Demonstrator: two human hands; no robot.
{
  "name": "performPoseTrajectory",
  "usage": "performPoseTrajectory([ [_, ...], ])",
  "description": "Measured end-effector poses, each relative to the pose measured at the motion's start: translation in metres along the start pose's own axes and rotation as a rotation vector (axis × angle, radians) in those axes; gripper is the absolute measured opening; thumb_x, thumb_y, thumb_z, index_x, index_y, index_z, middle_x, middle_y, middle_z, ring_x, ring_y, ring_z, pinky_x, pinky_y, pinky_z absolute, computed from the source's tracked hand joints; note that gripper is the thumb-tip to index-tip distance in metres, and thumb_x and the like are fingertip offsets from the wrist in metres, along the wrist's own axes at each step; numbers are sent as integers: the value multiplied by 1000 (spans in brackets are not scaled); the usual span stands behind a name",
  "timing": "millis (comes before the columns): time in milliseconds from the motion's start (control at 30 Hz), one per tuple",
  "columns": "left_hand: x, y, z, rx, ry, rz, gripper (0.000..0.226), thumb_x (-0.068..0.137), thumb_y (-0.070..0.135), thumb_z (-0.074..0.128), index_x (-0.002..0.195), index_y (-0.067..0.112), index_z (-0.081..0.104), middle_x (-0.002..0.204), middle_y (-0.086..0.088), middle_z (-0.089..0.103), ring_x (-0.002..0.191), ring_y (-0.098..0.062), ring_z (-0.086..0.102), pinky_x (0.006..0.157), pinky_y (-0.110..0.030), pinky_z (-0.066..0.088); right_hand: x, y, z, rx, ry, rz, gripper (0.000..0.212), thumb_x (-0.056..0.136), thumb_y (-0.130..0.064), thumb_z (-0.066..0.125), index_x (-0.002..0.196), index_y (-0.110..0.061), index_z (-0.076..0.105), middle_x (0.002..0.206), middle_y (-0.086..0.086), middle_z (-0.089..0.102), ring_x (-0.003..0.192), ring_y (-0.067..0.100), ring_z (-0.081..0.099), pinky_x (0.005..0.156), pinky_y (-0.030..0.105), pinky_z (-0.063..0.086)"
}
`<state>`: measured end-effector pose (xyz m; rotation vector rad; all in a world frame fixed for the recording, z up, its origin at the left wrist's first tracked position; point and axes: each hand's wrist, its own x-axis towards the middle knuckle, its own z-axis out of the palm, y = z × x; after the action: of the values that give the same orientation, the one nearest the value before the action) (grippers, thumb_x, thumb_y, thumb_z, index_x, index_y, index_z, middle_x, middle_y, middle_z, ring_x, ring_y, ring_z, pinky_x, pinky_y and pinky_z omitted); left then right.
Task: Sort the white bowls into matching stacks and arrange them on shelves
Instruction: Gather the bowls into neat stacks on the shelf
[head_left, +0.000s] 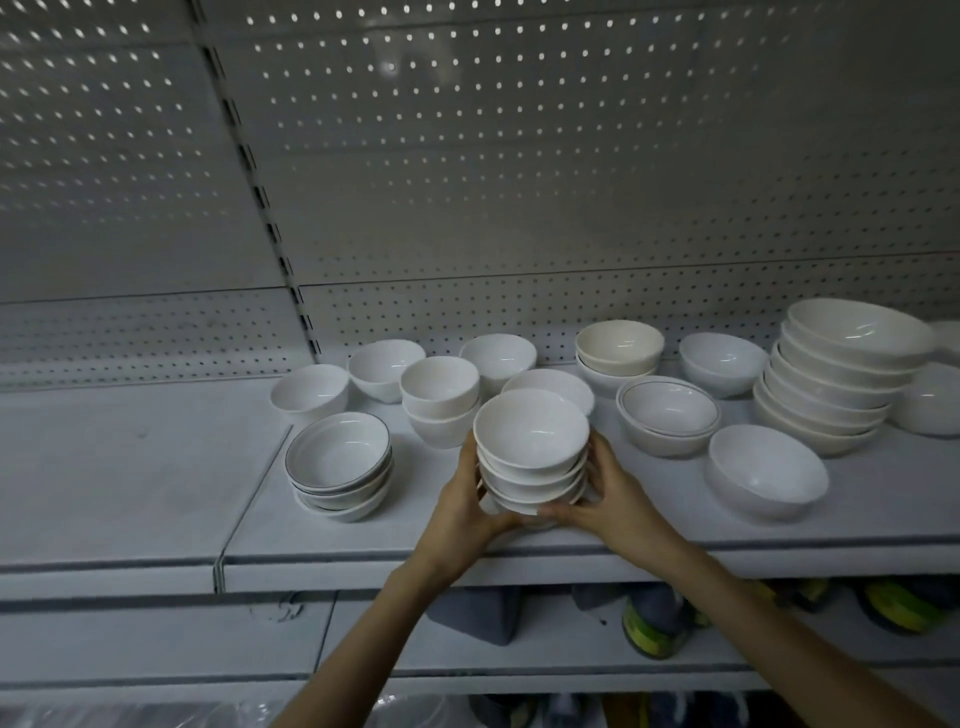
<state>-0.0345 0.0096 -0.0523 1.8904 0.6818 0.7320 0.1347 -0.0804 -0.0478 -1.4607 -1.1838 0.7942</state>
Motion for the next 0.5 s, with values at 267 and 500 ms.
performPoseTrajectory([
  [267,-4,-12,-28,-13,9,22,102,67,28,84,142,39,17,146,11,38,130,-1,42,105,-19,39,14,-6,28,-31,-33,-21,90,68,-10,81,125,-51,25,136,-24,40,124,-10,40,102,16,38],
  [500,4,-5,-36,35,-50,65,110,58,42,85,139,42,10,145,23,28,134,4,33,108,-17,33,16,-14,23,-39,-138,-13,93,69,-12,81,130,-45,20,137,-25,37,122,-15,39,101,13,38],
])
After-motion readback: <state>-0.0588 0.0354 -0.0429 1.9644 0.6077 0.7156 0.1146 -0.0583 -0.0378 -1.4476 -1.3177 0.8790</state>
